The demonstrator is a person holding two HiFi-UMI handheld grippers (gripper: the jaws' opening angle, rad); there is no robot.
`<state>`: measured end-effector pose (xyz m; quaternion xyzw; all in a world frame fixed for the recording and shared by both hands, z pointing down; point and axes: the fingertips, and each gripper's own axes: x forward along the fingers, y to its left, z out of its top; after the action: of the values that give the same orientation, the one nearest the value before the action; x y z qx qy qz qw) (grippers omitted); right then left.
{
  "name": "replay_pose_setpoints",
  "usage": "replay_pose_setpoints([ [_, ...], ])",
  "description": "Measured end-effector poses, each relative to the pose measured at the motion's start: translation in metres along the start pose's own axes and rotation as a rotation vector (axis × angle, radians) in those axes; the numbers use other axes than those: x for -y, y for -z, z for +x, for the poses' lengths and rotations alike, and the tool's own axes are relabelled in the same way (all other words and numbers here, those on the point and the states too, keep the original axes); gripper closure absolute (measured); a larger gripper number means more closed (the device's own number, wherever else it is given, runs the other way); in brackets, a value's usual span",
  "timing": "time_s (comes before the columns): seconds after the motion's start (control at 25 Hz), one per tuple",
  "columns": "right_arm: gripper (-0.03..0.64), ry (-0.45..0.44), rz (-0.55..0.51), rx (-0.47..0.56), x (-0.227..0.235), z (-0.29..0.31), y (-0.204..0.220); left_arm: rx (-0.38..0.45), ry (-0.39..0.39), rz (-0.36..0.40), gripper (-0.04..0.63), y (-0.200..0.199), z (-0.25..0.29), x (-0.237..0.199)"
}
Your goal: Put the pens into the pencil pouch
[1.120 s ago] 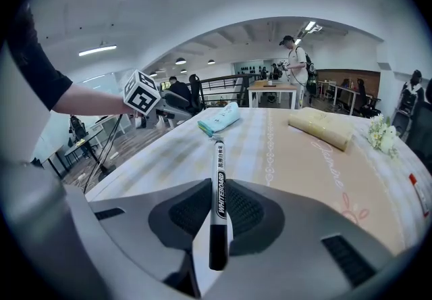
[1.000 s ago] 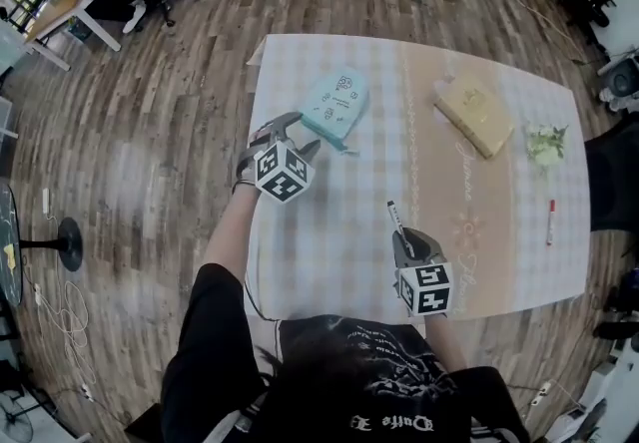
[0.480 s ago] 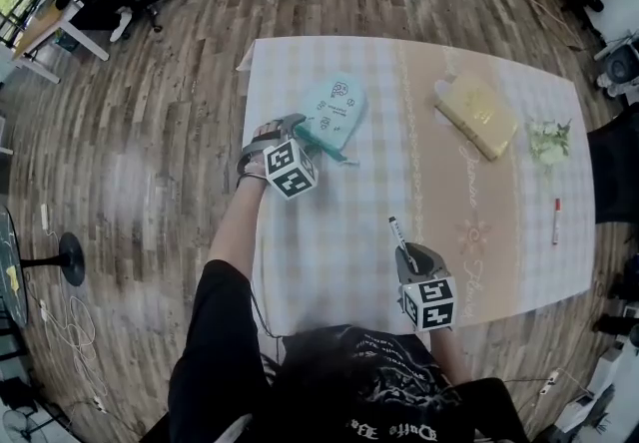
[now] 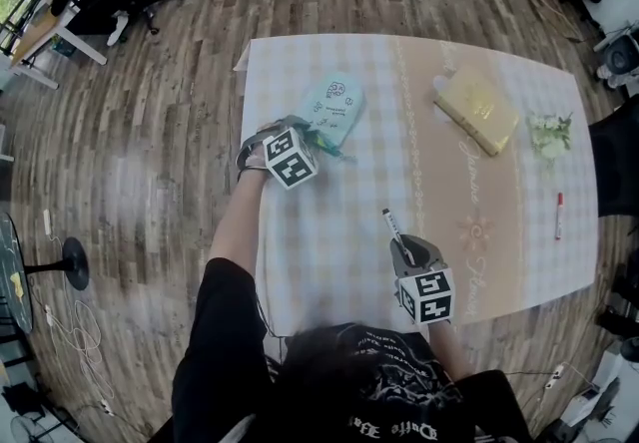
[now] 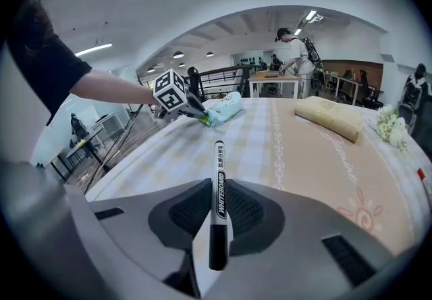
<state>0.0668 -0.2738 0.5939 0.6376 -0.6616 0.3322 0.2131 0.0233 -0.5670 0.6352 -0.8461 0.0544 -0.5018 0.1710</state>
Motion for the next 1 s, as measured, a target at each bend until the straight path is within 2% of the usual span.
replay_pose_setpoints([
  [0.2, 0.543, 0.013, 0.012, 0.008, 0.006, -0.004, -0.002, 0.032, 0.018, -0.106, 0.551, -0.005, -0.007, -0.007],
  [0.56, 0.543, 0.016, -0.014, 0.061, 0.004, -0.022, -0.012, 0.135, 0.006, -0.219, 0.555, -0.031, -0.052, -0.003],
  [0.64, 0.543, 0.016, -0.022, 0.075, 0.004, -0.029, -0.014, 0.152, 0.009, -0.254, 0.555, -0.037, -0.064, 0.003],
  [0.84, 0.543, 0.021, -0.055, 0.106, 0.002, -0.050, -0.016, 0.188, 0.063, -0.411, 0.555, -0.059, -0.098, 0.029],
  [1.0, 0.545, 0.015, -0.082, 0.135, -0.001, -0.066, -0.018, 0.197, 0.059, -0.473, 0.555, -0.072, -0.123, 0.051],
])
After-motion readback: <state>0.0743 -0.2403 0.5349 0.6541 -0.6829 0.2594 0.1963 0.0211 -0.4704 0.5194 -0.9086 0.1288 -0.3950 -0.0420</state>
